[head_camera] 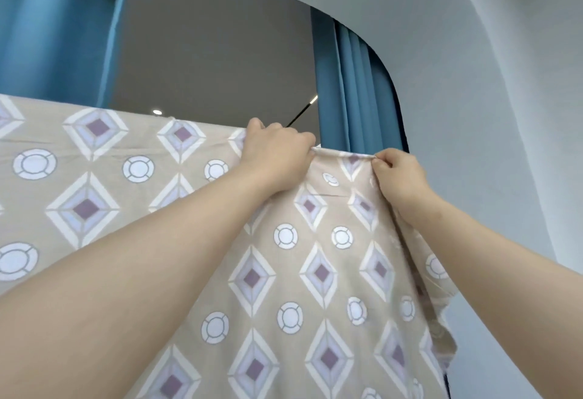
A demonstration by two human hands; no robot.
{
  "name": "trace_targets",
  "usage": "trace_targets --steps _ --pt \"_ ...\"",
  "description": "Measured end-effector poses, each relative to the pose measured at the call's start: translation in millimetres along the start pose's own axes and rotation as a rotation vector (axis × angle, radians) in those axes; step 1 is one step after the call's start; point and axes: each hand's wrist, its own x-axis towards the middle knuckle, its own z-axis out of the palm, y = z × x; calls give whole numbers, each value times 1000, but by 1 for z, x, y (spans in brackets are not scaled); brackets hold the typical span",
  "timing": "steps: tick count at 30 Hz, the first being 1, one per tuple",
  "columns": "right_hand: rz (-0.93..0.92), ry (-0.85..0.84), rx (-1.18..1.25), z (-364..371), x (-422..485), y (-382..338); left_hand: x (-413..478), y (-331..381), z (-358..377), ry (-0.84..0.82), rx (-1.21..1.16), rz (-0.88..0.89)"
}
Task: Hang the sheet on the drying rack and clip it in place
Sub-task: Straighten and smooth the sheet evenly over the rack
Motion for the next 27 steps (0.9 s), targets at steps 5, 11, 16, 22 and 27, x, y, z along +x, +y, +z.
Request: trace_targets --steps 5,11,16,22,27 --pt "-2 -305 -120 0 -19 21 4 3 7 -10 34 7" --pt "66 -187 -268 -12 -16 53 4 22 15 -57 124 124" --pt "88 -306 -169 -28 -18 64 3 31 31 88 129 63" --pt "38 -104 -246 -36 -16 78 6 39 26 5 42 79" --pt "196 -180 -130 -46 -8 80 8 51 28 112 -43 -18"
